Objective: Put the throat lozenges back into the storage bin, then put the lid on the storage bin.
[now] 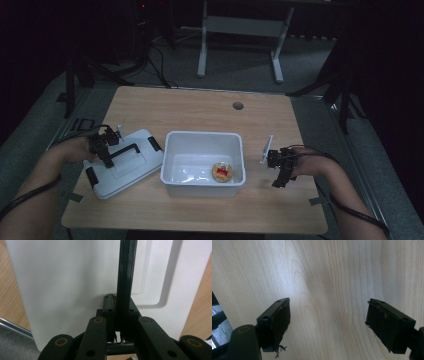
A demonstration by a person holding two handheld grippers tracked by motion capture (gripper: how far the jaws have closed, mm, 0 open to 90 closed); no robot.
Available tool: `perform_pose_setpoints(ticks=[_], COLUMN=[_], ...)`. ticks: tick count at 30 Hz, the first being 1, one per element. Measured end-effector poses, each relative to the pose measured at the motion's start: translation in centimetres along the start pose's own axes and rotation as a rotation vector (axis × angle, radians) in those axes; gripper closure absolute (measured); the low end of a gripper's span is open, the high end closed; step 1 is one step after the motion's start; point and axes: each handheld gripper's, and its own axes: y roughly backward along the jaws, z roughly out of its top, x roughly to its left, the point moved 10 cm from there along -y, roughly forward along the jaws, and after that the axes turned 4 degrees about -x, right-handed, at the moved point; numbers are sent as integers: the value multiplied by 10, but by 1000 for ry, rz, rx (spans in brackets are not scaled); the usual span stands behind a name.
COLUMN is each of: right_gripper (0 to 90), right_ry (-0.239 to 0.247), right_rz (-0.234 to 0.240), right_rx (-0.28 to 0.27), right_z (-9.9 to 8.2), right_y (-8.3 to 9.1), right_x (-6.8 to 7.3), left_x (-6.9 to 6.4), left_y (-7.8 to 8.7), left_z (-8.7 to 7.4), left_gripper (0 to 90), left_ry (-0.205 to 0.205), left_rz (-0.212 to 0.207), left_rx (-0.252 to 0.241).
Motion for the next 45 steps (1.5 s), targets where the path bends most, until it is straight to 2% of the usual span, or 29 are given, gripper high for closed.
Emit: perform_pose_setpoints(ticks=[11, 17, 19, 27, 31, 38, 39, 42, 45], right_gripper=[190, 190, 190, 190, 190, 190, 190, 190, 190], right_ry=[-10, -10, -10, -5, -5, -1, -1, 4, 5], right_rz=[-2, -3, -2, -11, -16, -21, -21, -23, -18], right_rx=[-7, -13, -10, -12, -15, -15, -15, -18, -18], right_z=[-3, -3, -3, -2, 1, 5, 5, 6, 7], right_y=[1, 3, 3, 8, 11, 15, 16, 16, 14], right_x=[-1, 0, 0, 0, -1, -3, -3, -3, -2], left_x=[0, -2, -2, -8, -10, -16, -18, -20, -23], left_y=[4, 21, 27, 52, 57, 72, 75, 85, 93], left_z=[-2, -6, -9, -22, -29, -37, -38, -40, -40], left_gripper=[838, 838, 838, 838, 838, 838, 837, 837, 837], left_ry=[-12, -15, -16, -17, -9, -32, -41, -60, -61], left_rz=[12, 18, 33, 47, 32, 39, 30, 40, 46], left_rx=[1, -19, -18, -26, -30, -27, -31, -43, -57])
